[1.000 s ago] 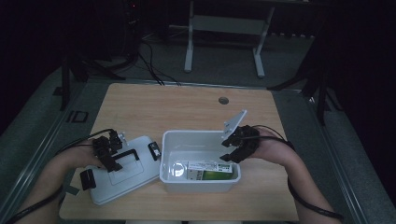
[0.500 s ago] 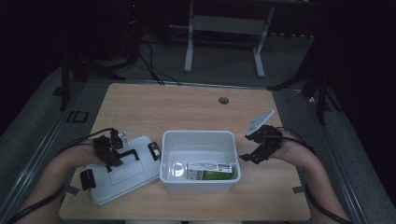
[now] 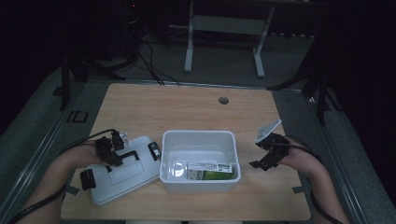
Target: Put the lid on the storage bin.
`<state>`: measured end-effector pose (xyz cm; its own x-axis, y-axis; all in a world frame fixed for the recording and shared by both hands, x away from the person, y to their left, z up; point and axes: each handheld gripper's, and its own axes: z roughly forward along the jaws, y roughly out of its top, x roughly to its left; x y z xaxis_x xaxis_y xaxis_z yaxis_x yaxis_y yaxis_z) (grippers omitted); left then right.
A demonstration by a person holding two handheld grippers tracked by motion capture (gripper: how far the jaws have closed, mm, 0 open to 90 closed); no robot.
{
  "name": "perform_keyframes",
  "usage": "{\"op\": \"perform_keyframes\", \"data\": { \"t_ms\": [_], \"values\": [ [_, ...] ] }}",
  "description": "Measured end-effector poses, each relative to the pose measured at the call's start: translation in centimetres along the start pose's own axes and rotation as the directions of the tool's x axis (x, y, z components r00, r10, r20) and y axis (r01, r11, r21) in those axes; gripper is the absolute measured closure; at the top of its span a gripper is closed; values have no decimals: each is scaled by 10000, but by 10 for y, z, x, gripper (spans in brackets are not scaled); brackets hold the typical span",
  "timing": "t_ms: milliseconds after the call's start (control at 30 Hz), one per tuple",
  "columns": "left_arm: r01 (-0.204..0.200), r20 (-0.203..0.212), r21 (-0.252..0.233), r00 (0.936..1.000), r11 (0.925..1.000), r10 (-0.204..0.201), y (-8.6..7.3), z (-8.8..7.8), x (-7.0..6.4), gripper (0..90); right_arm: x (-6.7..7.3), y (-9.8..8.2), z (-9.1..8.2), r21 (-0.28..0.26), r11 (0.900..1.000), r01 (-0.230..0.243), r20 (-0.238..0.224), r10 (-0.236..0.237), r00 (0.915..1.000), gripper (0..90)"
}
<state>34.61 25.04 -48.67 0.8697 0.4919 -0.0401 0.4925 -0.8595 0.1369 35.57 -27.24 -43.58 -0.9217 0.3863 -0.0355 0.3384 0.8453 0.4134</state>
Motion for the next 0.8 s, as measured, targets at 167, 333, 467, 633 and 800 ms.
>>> {"op": "perform_keyframes", "data": {
  "t_ms": [167,333,467,633,800],
  "values": [
    [125,259,-25,9996,9999,-125,0,-1,1,830,-1,-11,11,115,9999,-66,-23,67,10000,146],
    [217,383,-70,9990,9997,-214,0,-1,2,838,-2,-25,30,243,9990,-371,-156,375,9992,150],
    [358,433,-18,9984,9994,-356,-2,-3,3,839,-2,-30,37,414,9983,-406,-193,414,9990,151],
    [343,348,-51,9988,9994,-341,-8,-16,3,841,-1,-32,38,426,9983,-391,-204,400,9990,153],
    [400,233,-243,9989,9989,-395,-14,-35,3,841,1,-33,38,471,9983,-356,-234,367,9991,153]
  ]
}}
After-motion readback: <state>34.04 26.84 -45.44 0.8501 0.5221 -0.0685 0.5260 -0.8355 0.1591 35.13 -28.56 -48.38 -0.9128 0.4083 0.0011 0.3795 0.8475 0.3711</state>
